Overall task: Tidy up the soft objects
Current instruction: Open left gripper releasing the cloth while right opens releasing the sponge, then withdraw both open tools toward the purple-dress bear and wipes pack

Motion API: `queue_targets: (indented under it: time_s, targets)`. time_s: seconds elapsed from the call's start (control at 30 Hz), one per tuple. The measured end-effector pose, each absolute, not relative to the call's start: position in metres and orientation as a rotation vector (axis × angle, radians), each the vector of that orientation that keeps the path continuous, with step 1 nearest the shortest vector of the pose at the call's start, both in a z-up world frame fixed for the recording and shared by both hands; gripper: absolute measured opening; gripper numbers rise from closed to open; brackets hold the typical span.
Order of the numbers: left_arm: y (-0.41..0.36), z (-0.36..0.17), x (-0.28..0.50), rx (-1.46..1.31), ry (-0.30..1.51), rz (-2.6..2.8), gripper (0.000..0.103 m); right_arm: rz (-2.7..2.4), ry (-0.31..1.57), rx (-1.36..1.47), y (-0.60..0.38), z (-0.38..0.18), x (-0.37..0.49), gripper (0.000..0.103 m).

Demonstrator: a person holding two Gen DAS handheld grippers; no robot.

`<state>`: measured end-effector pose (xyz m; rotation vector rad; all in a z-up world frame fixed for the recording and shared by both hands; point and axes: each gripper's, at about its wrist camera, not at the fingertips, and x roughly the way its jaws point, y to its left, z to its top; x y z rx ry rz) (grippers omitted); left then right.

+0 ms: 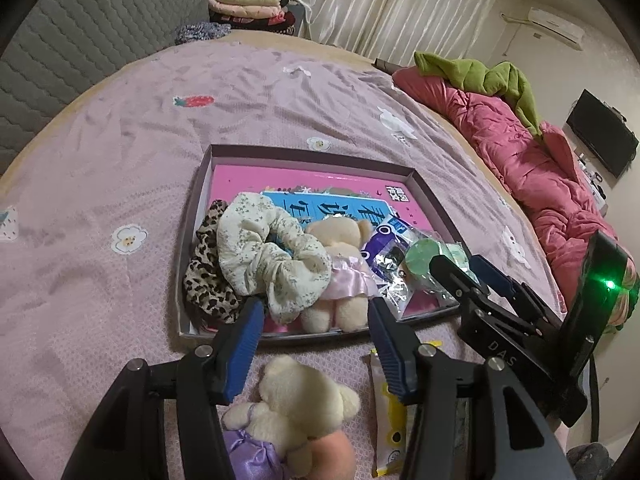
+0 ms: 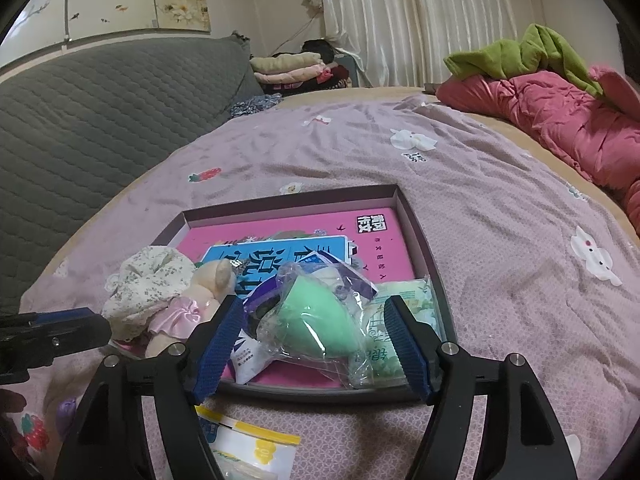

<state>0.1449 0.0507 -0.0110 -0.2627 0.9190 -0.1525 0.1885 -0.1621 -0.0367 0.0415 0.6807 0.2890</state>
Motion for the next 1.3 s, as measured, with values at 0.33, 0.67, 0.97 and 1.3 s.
queue_targets:
  time_s: [0.33, 0.67, 0.97, 1.3]
  targets:
    - [0.052, -0.001, 0.134, -0.243, 0.881, -0.141, 0.062, 0.286, 0.64, 0.04, -0.165, -0.03, 0.181, 0.075]
    - [0.055, 0.005, 0.126, -0.231, 0.871, -0.113, 0.062, 0.309, 0.606, 0.065, -0.168, -0.021, 0.17, 0.076]
    - [0.059, 0.009, 0.117, -0.221, 0.868, -0.108, 0.062, 0.331, 0.568, 0.045, -0.17, -0.01, 0.151, 0.077]
    - [0.067, 0.018, 0.103, -0.227, 0.86, -0.109, 0.062, 0.352, 0.516, 0.064, -0.171, 0.006, 0.128, 0.078]
